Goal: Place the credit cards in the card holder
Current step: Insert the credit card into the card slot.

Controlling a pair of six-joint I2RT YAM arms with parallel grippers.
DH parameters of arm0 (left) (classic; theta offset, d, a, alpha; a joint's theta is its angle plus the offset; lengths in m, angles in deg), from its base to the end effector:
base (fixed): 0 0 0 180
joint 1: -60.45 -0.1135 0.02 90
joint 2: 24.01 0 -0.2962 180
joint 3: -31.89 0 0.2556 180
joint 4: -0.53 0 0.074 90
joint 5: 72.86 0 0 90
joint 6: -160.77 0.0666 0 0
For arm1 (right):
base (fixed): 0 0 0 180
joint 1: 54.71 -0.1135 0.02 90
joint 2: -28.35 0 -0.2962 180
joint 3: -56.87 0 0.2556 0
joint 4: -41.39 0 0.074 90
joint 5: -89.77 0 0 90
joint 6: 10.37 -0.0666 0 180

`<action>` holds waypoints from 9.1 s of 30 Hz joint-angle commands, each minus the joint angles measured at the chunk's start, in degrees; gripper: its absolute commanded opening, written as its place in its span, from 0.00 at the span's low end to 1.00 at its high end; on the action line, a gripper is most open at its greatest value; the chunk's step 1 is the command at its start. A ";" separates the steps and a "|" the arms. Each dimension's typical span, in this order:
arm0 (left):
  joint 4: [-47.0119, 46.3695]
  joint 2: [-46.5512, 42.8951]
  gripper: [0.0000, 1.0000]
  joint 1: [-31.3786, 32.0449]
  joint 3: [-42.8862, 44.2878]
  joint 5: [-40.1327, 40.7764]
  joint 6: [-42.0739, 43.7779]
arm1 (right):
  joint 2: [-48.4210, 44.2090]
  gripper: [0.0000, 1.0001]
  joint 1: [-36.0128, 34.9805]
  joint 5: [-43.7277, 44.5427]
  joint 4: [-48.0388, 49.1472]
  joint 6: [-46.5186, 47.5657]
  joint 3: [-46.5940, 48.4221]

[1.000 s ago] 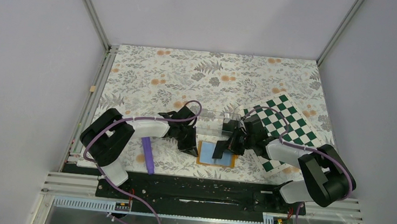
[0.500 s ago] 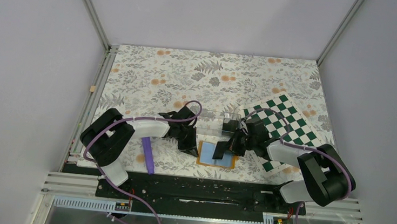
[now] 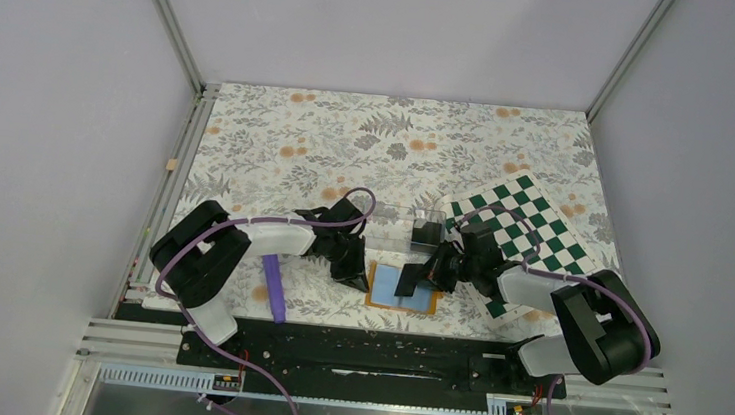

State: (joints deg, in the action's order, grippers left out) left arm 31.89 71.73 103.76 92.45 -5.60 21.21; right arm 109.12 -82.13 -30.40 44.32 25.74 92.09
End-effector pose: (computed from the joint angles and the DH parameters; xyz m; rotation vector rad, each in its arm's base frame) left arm 0.2097 -0.2331 0.1367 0.0386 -3.0132 0.8702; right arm 0.2050 0.1441 0.1343 0.2909 2.5572 1.2532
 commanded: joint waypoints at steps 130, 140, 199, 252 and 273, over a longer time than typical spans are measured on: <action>-42.03 10.35 0.16 6.63 0.47 -13.03 -17.31 | 2.03 0.86 -6.68 8.95 -36.88 21.92 11.28; -38.63 9.93 0.43 7.08 1.91 -14.37 -13.66 | 2.12 0.86 -6.68 9.07 -36.57 21.81 11.08; -19.00 -1.72 0.00 8.71 -5.99 2.88 -11.22 | 4.72 0.90 -6.64 6.17 -43.58 26.99 18.33; -16.15 -0.97 0.37 8.74 -2.83 3.76 -6.47 | 2.69 0.87 -6.77 13.57 -53.10 29.34 20.94; -36.13 3.97 0.00 8.64 -5.39 -3.37 -12.37 | 0.17 0.87 -6.50 8.97 -48.50 27.72 19.90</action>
State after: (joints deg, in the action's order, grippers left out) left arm -2.60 76.56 112.50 86.76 -8.42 9.06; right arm 109.86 -88.77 -20.88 -4.66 52.85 112.01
